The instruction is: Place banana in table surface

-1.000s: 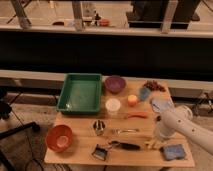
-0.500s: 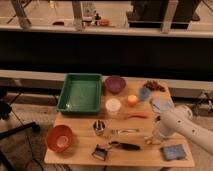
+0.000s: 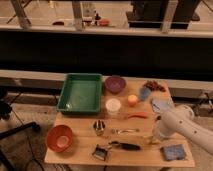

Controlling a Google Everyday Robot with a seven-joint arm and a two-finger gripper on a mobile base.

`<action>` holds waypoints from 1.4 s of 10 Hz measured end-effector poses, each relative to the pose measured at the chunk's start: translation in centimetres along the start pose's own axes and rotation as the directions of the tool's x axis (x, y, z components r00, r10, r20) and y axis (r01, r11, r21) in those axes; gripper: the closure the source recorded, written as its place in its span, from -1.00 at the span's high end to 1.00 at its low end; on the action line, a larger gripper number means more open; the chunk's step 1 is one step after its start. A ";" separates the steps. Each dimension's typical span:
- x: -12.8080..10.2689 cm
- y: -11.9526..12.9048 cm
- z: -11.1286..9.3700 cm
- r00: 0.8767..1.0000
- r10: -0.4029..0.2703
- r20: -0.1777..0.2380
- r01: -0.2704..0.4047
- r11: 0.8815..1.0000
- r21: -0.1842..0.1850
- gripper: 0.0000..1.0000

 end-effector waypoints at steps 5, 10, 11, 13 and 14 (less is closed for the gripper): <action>0.0 -0.4 -1.5 1.000 0.003 0.002 -0.003 0.999 0.041 -1.00; 0.0 -0.6 -2.7 1.000 -0.009 -0.018 0.010 0.996 0.087 -1.00; -0.1 -0.7 -2.8 1.000 -0.010 -0.025 0.012 0.995 0.095 -1.00; 0.0 -0.7 -3.0 0.999 -0.008 -0.034 0.012 0.994 0.109 -1.00; 0.1 -0.6 -3.1 0.999 -0.007 -0.039 0.011 0.994 0.111 -1.00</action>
